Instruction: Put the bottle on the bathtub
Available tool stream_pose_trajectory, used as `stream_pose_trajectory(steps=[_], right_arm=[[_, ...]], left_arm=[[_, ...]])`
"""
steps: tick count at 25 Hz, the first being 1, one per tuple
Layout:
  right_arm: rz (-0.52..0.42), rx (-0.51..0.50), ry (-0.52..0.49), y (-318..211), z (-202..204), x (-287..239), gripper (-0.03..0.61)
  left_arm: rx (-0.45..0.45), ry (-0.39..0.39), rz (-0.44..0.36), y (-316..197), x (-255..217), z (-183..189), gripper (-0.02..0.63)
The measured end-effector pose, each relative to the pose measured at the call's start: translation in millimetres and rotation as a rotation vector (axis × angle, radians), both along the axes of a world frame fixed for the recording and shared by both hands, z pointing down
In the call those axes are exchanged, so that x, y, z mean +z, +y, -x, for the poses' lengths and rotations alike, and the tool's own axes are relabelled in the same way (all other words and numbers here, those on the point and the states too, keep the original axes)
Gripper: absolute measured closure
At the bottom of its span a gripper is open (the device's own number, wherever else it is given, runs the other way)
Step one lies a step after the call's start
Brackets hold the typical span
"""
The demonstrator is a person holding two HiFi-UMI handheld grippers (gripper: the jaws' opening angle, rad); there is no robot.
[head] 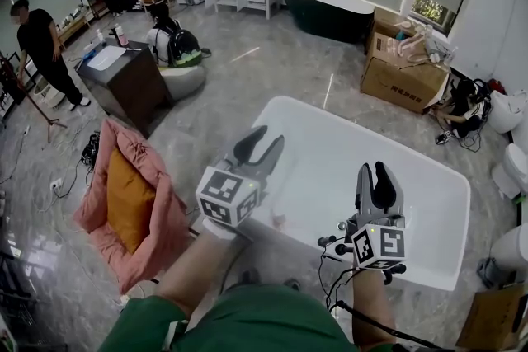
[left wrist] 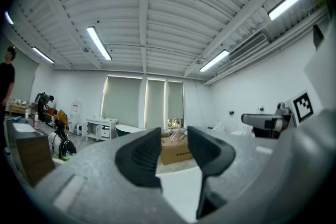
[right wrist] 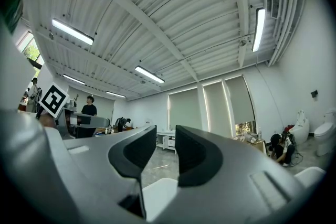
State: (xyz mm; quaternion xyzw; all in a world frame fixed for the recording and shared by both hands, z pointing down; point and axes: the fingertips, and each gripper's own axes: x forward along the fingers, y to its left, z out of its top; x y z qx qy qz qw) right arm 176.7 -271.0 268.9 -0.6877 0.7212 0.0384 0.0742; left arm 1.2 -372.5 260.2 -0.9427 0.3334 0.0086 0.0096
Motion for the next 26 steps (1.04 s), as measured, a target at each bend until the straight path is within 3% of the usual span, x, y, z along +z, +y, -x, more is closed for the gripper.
stream_pose_trajectory(steps=[26], right_arm=[[-0.008, -0.049, 0.006, 10, -58, 16, 0.472]], left_arm=[[-0.071, -0.013, 0.018, 18, 20, -41, 0.460]])
